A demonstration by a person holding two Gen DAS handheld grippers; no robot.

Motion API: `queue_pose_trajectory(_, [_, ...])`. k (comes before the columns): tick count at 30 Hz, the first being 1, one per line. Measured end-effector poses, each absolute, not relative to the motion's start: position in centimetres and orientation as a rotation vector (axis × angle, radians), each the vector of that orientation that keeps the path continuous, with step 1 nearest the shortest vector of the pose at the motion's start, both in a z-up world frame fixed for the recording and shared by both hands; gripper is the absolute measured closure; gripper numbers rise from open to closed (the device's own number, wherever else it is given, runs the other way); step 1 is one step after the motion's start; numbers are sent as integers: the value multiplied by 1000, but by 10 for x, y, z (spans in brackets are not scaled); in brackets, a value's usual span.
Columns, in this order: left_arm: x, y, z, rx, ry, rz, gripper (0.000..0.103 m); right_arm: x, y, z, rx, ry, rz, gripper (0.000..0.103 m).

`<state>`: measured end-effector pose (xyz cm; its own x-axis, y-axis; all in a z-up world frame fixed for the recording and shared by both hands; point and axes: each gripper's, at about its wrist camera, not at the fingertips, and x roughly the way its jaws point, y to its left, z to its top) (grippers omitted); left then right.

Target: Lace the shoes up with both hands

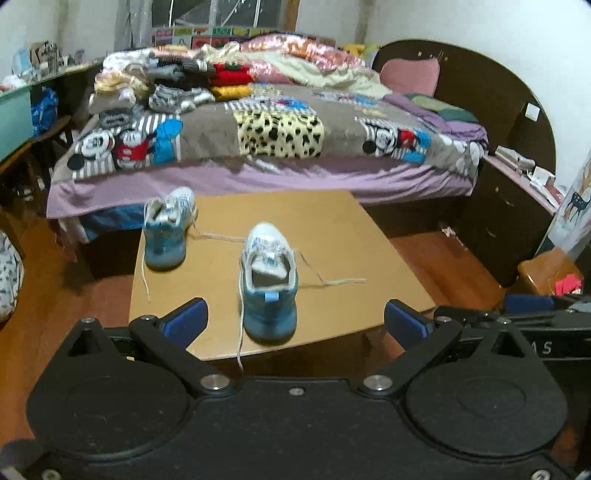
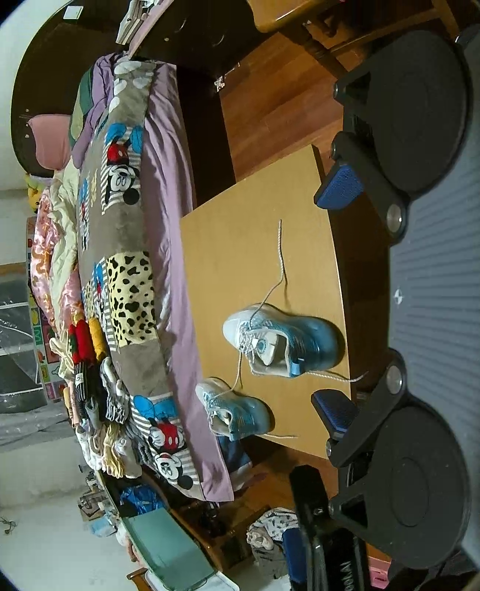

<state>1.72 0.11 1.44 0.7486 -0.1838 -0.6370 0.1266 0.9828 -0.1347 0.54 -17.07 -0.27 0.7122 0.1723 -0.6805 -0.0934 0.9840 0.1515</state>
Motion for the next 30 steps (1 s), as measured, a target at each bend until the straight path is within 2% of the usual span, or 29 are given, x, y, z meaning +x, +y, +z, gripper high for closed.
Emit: queue_pose_trajectory(30, [7,1,7,-36,681,-176,1,4,-153,-19,51,817,139,0])
